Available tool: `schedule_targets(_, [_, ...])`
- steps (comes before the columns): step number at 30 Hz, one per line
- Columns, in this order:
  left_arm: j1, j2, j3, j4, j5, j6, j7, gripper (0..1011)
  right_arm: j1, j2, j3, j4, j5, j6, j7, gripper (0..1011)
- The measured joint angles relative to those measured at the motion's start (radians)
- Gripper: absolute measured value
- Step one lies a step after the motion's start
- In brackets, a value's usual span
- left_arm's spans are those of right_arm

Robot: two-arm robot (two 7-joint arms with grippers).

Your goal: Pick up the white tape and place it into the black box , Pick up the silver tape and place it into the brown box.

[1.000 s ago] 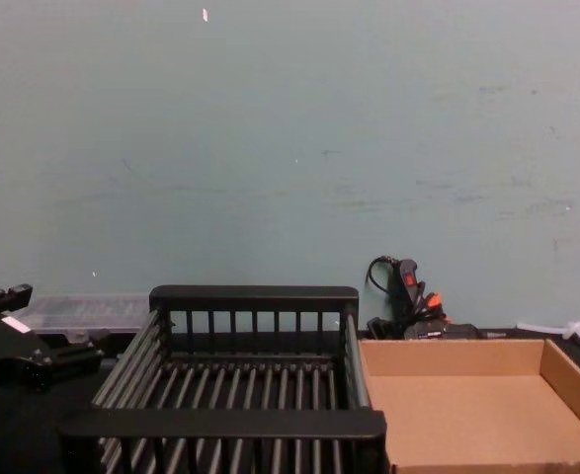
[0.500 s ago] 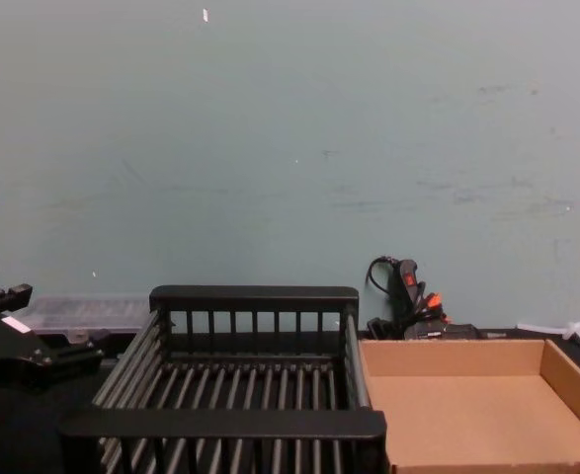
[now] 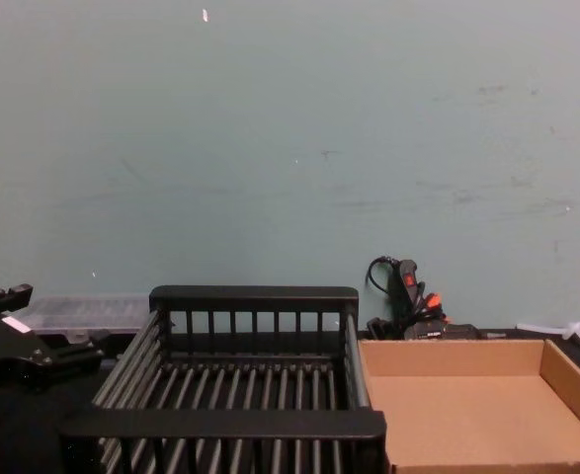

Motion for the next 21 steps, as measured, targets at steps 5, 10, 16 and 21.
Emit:
schedule_targets(5, [0.000, 0.000, 0.000, 0.000, 0.000, 0.000, 0.000, 1001, 0.008, -0.012, -0.001, 0.018, -0.010, 0.008, 0.008, 1002])
schedule_targets(10, [0.000, 0.000, 0.000, 0.000, 0.000, 0.000, 0.000, 1001, 0.019, -0.027, -0.002, 0.036, -0.021, 0.014, 0.018, 1002])
schedule_targets(16, [0.000, 0.000, 0.000, 0.000, 0.000, 0.000, 0.000, 1001, 0.032, -0.043, -0.004, 0.054, -0.034, 0.020, 0.031, 1002])
schedule_targets(21, [0.000, 0.000, 0.000, 0.000, 0.000, 0.000, 0.000, 1001, 0.040, -0.055, -0.004, 0.067, -0.043, 0.025, 0.040, 1002])
